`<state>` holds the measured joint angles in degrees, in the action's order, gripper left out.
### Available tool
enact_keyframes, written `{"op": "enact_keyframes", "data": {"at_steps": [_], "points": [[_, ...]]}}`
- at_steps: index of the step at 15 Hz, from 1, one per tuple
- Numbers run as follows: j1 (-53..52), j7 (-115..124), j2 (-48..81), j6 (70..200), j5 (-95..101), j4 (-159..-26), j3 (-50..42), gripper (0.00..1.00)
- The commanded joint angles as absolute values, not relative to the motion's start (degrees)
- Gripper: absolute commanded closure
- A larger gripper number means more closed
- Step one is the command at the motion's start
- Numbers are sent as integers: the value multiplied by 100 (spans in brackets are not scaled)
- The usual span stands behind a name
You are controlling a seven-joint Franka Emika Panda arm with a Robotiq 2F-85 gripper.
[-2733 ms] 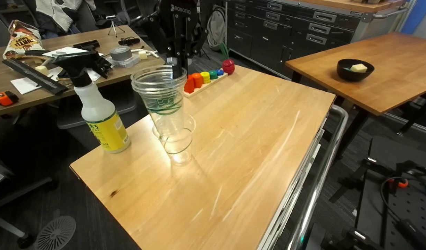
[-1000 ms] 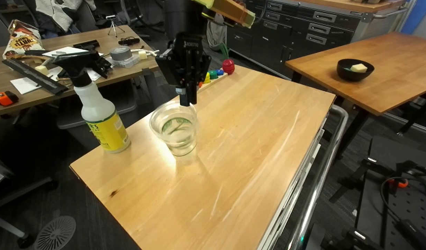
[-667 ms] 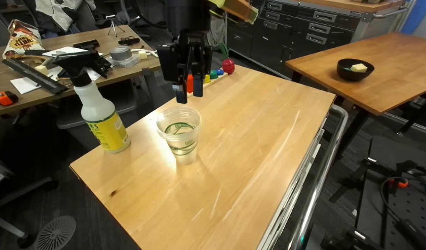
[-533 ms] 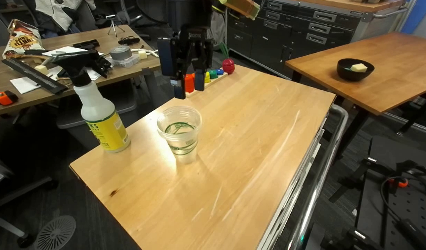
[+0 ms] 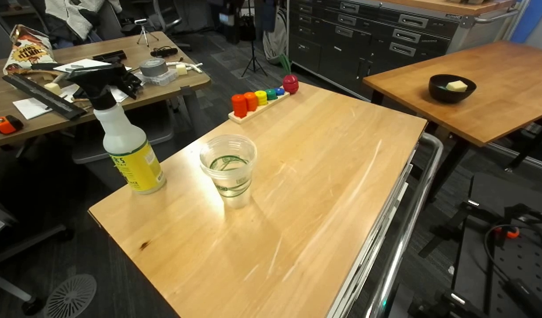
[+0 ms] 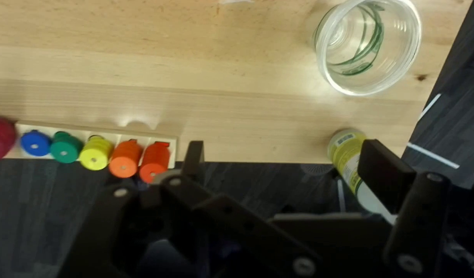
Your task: Stack the clear cups into each other
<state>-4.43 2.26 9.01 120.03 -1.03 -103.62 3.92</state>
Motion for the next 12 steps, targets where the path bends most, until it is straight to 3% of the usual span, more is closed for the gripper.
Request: {"op": "enact_keyframes", "data": {"at_steps": [1, 7, 12], "points": [[-402, 1010, 134, 12030, 436, -10866, 183, 0], [-117, 1712, -775, 10732, 340, -11468, -16, 0], [-117, 1559, -365, 10969, 497, -11209, 49, 0]]}}
